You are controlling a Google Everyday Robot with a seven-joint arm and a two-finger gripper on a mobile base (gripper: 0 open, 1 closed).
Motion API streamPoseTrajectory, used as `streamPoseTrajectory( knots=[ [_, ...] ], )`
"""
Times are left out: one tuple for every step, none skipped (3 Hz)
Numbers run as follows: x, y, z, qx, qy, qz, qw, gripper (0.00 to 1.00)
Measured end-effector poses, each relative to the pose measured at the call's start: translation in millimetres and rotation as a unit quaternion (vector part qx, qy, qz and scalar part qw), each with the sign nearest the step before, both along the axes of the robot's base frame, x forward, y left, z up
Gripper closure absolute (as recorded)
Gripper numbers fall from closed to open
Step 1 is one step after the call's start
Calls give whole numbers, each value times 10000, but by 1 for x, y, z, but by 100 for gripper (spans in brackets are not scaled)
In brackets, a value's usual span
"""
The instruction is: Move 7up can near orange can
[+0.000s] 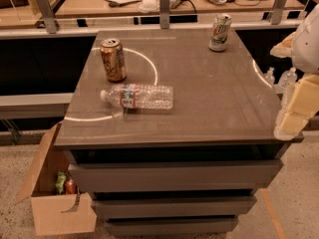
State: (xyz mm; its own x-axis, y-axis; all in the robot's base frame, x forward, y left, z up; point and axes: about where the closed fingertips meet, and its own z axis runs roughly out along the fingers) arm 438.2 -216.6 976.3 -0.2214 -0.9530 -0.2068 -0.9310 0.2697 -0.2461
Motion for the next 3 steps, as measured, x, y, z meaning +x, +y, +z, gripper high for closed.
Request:
streamPoseTrajectory(
  knots=[
    [0,0,0,0,-1,0,10000,0],
    [1,-1,0,31,-35,-43,10000,0],
    [18,-16,-8,412,-459,-552,9966,0]
  ],
)
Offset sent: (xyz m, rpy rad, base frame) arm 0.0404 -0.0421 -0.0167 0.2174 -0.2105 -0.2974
